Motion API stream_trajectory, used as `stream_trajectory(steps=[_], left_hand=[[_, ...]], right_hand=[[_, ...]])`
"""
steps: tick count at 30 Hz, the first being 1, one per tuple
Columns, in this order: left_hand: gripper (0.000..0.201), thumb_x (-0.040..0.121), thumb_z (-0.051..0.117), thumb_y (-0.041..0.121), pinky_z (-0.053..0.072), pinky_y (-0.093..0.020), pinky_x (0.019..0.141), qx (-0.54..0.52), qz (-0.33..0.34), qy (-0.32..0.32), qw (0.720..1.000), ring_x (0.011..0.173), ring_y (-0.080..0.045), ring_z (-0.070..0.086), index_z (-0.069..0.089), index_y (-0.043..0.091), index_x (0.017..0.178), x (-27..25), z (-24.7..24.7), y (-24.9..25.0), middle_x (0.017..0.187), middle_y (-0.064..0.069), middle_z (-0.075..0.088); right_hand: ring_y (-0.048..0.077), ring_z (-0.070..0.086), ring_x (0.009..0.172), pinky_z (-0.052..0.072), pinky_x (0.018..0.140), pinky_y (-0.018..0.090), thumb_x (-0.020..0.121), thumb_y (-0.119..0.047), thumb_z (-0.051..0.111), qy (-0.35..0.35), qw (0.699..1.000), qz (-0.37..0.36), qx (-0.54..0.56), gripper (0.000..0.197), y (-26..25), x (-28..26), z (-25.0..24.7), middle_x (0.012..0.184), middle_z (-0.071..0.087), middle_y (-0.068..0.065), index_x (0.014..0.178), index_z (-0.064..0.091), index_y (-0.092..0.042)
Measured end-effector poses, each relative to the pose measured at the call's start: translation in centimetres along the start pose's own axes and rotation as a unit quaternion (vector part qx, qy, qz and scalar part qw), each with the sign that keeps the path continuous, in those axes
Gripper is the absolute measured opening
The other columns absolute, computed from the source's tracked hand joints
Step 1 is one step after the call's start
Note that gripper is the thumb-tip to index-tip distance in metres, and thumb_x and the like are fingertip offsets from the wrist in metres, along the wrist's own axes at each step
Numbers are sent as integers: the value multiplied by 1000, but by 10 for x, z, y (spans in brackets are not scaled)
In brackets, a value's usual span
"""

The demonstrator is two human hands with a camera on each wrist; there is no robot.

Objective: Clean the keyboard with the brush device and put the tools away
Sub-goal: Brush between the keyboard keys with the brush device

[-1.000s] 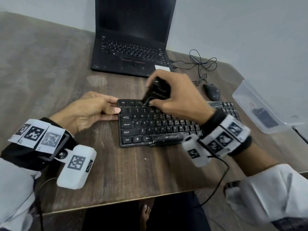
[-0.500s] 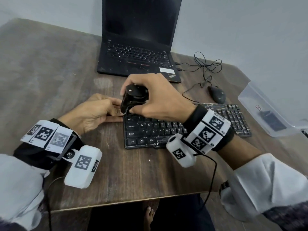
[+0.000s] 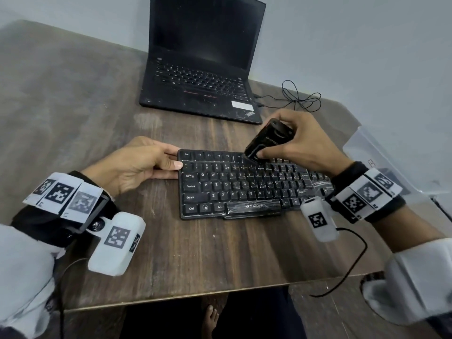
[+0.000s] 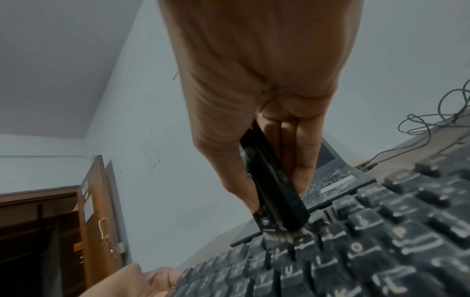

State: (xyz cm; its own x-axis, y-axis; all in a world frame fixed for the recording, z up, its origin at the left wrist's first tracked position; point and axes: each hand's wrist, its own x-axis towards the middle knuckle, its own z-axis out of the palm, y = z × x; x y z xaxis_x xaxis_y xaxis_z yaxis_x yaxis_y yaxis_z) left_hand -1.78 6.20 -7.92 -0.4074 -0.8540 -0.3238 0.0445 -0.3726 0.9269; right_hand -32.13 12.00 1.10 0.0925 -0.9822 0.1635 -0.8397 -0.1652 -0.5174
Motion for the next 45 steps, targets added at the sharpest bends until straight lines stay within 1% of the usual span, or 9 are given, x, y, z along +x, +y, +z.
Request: stream_trajectory(steps=[5, 9, 13, 17, 24, 32, 37, 40, 45], left_hand=[[31, 82, 60, -21, 64, -28, 73, -1, 2, -6, 1000, 87, -21, 77, 73, -3, 103, 0, -2, -1, 96, -17, 78], [33, 82, 59, -22, 64, -28, 73, 0, 1, -2, 1000, 89, -22, 77, 73, -4, 104, 1, -1, 0, 97, -17, 78], [33, 81, 58, -23, 64, -29, 73, -3, 1, -2, 1000, 86, -21, 76, 73, -2, 102, -1, -1, 1, 96, -17, 77], [33, 82, 58, -22, 63, -27, 71, -9, 2, -2, 1000, 85, -20, 77, 73, -2, 102, -3, -2, 2, 94, -16, 78], [32, 82, 57, -24, 63, -26, 67, -8, -1, 5, 1000, 80, -19, 77, 73, -2, 98, 0, 2, 2, 89, -14, 78], [39, 82, 54, -24, 62, -25, 64, -13, -3, 0, 1000, 79, -19, 77, 80, 3, 77, -5, 1, 2, 84, -14, 78], [31, 82, 57, -23, 62, -24, 66, -6, 0, -7, 1000, 81, -18, 78, 74, -2, 97, -4, 1, 3, 88, -13, 79], [30, 82, 58, -22, 62, -24, 66, -2, 1, -10, 1000, 82, -18, 78, 73, -2, 99, -3, 2, 3, 89, -13, 79], [32, 78, 60, -20, 62, -23, 66, 2, -2, -15, 1000, 84, -17, 78, 73, -2, 101, -5, 2, 4, 91, -13, 79]], right_hand=[[27, 75, 83, 65, 77, 43, 78, -20, 91, 5, 998, 31, 45, 39, 7, 6, 13, 95, 76, 19, 109, 69, -12], [7, 74, 74, 60, 72, 26, 83, -10, 88, 22, 995, 47, 89, 38, 3, 4, 16, 87, 78, 3, 115, 67, -9], [8, 77, 93, 63, 83, 26, 79, -8, 89, 4, 992, 14, 126, 46, -35, 5, 43, 108, 78, -1, 119, 67, -14], [6, 75, 86, 59, 76, 22, 74, -12, 93, 10, 994, -25, 107, 40, -54, 9, 64, 96, 78, -6, 106, 70, -16], [-1, 75, 88, 63, 79, 21, 77, -12, 90, 90, 990, 63, 91, 44, -13, -18, 27, 103, 76, -7, 114, 69, -19], [-7, 69, 77, 52, 70, 9, 74, -12, 90, 26, 994, -58, 87, 39, -76, 8, 86, 90, 74, -13, 101, 65, -24], [1, 74, 92, 64, 79, 23, 77, -15, 90, 83, 994, 19, 72, 47, -27, -9, 45, 109, 75, -6, 118, 68, -19], [-10, 69, 78, 57, 67, 11, 78, -15, 91, 127, 988, 69, 61, 45, -3, -24, 24, 102, 74, -9, 116, 67, -19], [4, 76, 88, 66, 76, 28, 76, -13, 91, 73, 993, 17, 94, 47, -33, -12, 56, 106, 77, -3, 116, 68, -15]])
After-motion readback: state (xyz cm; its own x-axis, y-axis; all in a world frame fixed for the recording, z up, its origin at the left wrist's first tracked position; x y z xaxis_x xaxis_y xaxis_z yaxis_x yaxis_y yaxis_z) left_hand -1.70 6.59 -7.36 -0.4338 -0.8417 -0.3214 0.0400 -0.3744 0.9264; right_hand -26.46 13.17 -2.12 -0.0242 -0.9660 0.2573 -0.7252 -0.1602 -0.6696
